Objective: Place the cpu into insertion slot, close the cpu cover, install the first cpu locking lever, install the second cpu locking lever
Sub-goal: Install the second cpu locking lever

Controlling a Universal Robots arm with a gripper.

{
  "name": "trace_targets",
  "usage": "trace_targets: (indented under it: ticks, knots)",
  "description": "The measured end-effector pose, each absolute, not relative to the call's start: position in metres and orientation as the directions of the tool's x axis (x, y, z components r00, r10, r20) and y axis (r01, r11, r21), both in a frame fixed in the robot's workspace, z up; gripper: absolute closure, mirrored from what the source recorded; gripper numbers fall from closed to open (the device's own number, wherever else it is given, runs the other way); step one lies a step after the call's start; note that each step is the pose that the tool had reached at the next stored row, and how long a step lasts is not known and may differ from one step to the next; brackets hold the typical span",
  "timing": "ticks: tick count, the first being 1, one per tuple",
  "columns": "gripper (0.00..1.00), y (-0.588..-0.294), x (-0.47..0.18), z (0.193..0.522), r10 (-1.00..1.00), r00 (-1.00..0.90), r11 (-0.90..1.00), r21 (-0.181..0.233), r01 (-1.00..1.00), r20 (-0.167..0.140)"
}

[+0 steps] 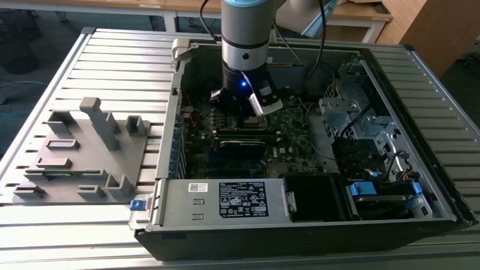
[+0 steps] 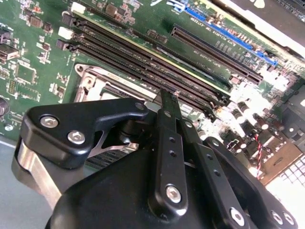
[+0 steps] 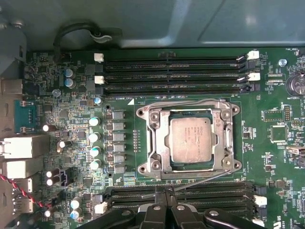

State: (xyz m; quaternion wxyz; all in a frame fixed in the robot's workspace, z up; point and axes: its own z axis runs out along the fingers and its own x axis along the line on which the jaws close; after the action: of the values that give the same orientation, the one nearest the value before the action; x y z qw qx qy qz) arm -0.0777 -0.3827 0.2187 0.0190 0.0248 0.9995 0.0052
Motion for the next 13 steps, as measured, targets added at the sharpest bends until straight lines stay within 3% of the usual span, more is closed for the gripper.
trace_targets:
  ticks: [13]
  knots:
    - [0.90,-0.3827,-0.0777,0.2168,0.050,-0.998,0.999,0.012,0.050,-0.038]
